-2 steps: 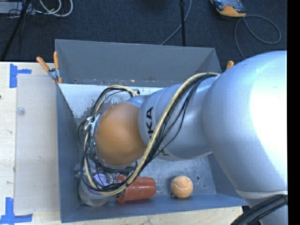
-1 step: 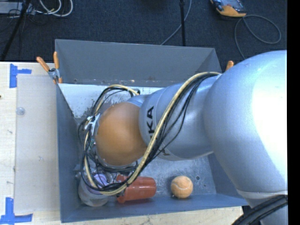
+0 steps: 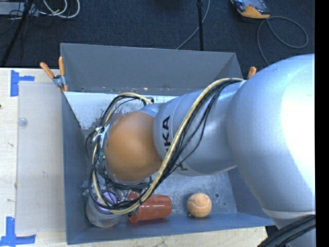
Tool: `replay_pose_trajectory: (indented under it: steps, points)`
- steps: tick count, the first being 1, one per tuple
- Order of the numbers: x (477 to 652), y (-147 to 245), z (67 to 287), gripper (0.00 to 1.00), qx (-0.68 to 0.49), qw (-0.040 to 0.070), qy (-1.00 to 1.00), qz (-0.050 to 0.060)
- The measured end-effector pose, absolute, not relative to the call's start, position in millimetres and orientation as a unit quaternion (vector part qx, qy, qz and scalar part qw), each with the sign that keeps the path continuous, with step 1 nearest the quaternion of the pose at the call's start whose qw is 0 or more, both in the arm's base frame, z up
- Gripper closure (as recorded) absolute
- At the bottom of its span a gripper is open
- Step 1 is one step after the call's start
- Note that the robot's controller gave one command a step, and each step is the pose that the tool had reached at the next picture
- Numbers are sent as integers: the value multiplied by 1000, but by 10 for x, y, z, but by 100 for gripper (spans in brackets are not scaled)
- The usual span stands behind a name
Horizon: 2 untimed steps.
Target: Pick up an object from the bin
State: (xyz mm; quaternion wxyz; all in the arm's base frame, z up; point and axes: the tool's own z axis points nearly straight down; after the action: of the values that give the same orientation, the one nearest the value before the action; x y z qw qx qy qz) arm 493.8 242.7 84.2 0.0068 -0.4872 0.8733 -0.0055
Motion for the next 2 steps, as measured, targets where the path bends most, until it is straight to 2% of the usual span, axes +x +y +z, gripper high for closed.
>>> replay_pose_trajectory:
  steps: [2]
  points:
    - [4916, 2430, 1072, 100, -487, 4, 873, -5]
